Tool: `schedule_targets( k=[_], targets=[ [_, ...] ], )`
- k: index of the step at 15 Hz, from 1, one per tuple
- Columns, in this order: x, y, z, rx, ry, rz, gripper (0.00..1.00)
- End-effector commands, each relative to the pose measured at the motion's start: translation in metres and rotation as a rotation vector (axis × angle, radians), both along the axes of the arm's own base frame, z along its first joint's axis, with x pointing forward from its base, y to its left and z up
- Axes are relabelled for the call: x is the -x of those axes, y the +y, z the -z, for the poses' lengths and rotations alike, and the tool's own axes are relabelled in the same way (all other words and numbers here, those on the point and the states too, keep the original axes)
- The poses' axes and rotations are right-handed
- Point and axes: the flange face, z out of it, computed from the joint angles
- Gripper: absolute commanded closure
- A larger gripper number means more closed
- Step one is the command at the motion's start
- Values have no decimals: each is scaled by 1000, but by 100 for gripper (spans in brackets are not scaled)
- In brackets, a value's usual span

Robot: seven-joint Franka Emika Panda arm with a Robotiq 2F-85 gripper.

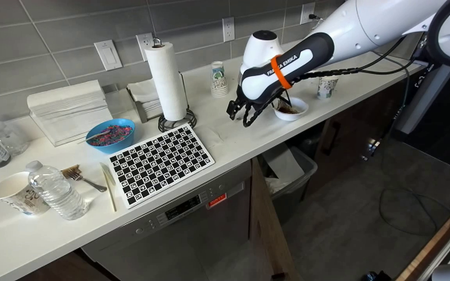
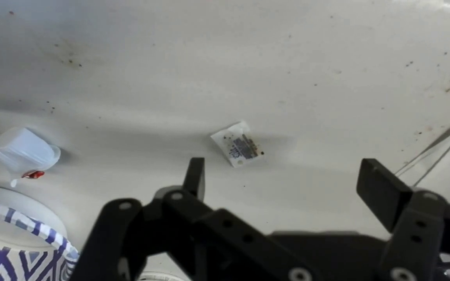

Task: Pick up the trash and throw it in the bin

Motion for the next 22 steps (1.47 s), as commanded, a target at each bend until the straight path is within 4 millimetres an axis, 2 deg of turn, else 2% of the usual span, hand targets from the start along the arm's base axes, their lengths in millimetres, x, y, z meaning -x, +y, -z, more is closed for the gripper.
schedule_targets(
  k=[1,4,5,6,11,13,15,16,17,18,20,22],
  targets=[
    [-15,2,12,11,-20,12,6],
    [-22,1,18,15,-18,14,12],
    [-24,1,20,17,-18,15,10],
    [-26,0,23,22,-15,18,14],
    [-31,-3,29,34,-16,26,14],
    [-32,-4,28,41,-19,31,19],
    [-33,-5,26,49,-22,40,30],
    [-33,-6,25,53,-23,43,37],
    [-33,-6,24,56,-23,46,51],
    [-33,-6,24,60,-20,47,55],
    [-32,-6,25,66,-12,52,59],
    [-32,-7,25,72,-4,54,53]
  ],
)
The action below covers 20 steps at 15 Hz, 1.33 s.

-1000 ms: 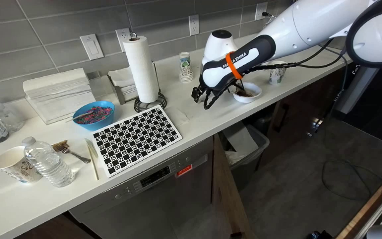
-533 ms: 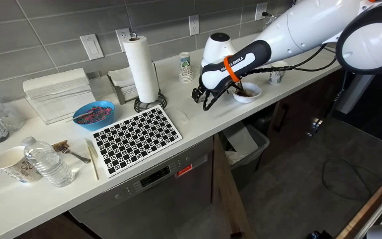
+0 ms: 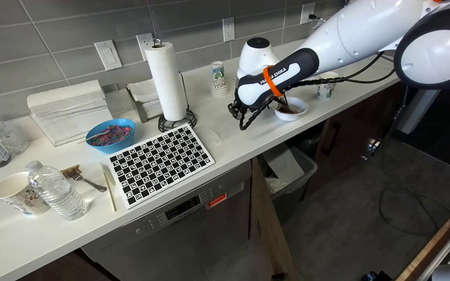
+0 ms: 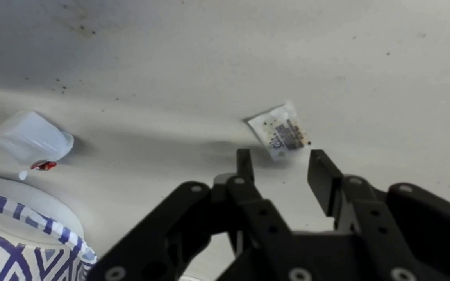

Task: Pick up the trash and throw it in the bin

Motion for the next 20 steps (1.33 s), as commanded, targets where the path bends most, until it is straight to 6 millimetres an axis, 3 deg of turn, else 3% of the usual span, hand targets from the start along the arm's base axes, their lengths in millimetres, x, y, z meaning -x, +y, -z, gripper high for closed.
schedule_targets(
  k=[1,5,7,11,17,20],
  targets=[
    [-3,2,4,23,24,18,53],
    [-2,2,7,28,39,17,49],
    [-2,2,8,26,44,18,72],
    [-1,1,12,26,55,16,99],
    [1,1,10,25,88,17,100],
    [5,7,-8,37,85,9,100]
  ],
)
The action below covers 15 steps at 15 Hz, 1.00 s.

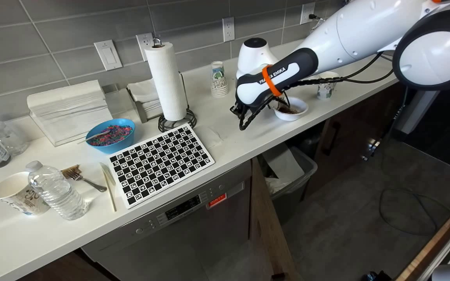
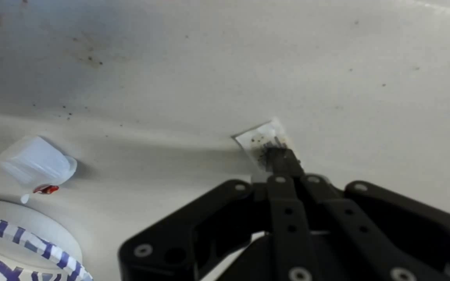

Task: Pick up the trash and throw it in the bin

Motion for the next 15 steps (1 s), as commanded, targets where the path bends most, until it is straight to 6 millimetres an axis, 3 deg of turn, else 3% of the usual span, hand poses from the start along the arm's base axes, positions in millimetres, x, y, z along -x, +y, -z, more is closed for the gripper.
schedule_targets(
  k=[1,5,6,8,14,15],
  targets=[
    [5,10,-18,17,15,-4,100],
    [8,24,-36,37,9,-27,100],
    [6,25,-37,40,6,-21,78],
    [3,23,-33,37,9,-13,68],
    [-3,5,-11,51,31,14,22],
    [-4,2,-8,51,34,18,21]
  ],
)
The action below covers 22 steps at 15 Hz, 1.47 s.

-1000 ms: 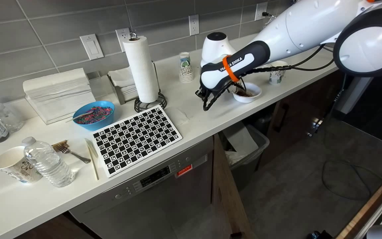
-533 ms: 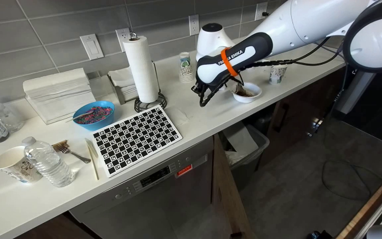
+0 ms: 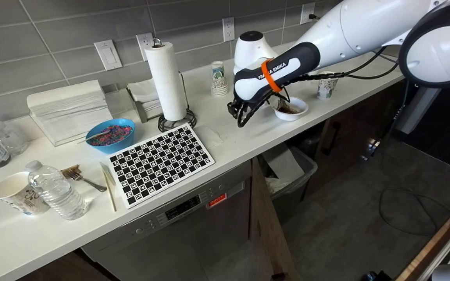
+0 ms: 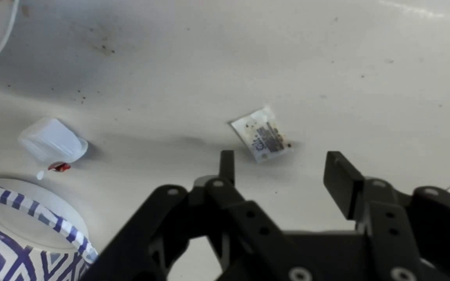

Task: Pick up the trash and throw it in the bin

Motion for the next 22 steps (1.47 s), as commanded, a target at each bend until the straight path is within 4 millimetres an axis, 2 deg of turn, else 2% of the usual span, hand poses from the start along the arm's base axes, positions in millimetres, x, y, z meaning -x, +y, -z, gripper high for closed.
schedule_targets(
  k=[1,2,4,6,10,16,19,20,21,22],
  targets=[
    [-7,-9,14,15,21,29,25],
    [-8,-11,16,12,25,28,41],
    [-10,-12,21,2,29,29,46],
    [-11,-12,25,-7,32,29,69],
    [-12,-10,27,-23,40,29,98],
    [-9,-11,23,-48,49,39,100],
    [-7,-9,8,-45,25,75,100],
    [-7,-8,4,-47,14,100,74],
    [-8,-8,0,-47,3,126,73],
    [-9,-8,-3,-46,-6,153,68]
  ],
)
